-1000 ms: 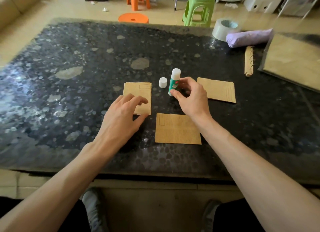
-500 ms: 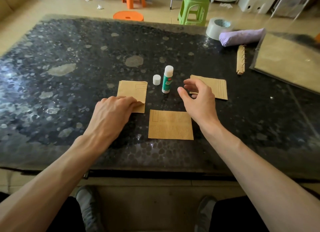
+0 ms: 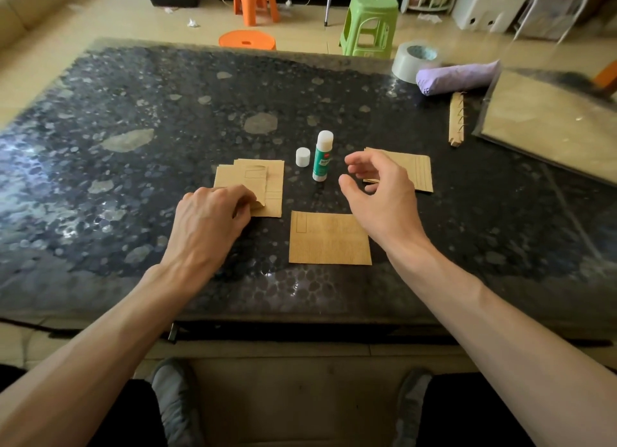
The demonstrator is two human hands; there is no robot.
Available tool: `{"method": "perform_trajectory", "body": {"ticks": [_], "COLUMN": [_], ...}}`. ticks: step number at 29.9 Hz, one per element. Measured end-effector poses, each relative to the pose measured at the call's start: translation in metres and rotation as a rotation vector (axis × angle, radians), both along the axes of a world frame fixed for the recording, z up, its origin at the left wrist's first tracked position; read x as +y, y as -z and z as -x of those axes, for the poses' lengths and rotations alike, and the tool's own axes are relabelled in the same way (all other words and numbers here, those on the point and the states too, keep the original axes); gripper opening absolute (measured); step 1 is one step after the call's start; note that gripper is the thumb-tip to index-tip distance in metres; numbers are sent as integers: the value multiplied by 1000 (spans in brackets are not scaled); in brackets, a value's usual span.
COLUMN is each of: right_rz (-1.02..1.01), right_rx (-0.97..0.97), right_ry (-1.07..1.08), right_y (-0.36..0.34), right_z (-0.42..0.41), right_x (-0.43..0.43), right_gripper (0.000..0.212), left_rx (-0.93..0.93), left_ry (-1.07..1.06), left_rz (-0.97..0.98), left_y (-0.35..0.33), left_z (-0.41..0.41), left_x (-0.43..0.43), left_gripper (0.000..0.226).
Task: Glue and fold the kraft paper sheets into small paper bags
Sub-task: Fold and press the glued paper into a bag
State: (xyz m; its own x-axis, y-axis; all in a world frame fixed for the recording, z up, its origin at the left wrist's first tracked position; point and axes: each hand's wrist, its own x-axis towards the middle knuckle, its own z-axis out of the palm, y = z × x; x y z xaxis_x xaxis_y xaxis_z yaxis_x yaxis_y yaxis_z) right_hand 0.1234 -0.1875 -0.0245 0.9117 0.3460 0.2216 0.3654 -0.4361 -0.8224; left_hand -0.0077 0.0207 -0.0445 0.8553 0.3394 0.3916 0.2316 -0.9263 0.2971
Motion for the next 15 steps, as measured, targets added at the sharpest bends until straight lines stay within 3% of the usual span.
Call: {"method": "perform_trajectory", "body": {"ticks": [12, 15], "right_rz": [177, 159], "right_rx": [60, 65], "right_ry": [-38, -42], "right_y": [14, 16], "right_z": [2, -2], "right_x": [-41, -38], "right_gripper": [26, 26], "left_rx": [0, -81], "left_ry": [20, 37], "left_rz": [206, 258], "left_y": [4, -2], "left_z": [-11, -13], "left_x": [-9, -9], "left_gripper": [21, 15]}}
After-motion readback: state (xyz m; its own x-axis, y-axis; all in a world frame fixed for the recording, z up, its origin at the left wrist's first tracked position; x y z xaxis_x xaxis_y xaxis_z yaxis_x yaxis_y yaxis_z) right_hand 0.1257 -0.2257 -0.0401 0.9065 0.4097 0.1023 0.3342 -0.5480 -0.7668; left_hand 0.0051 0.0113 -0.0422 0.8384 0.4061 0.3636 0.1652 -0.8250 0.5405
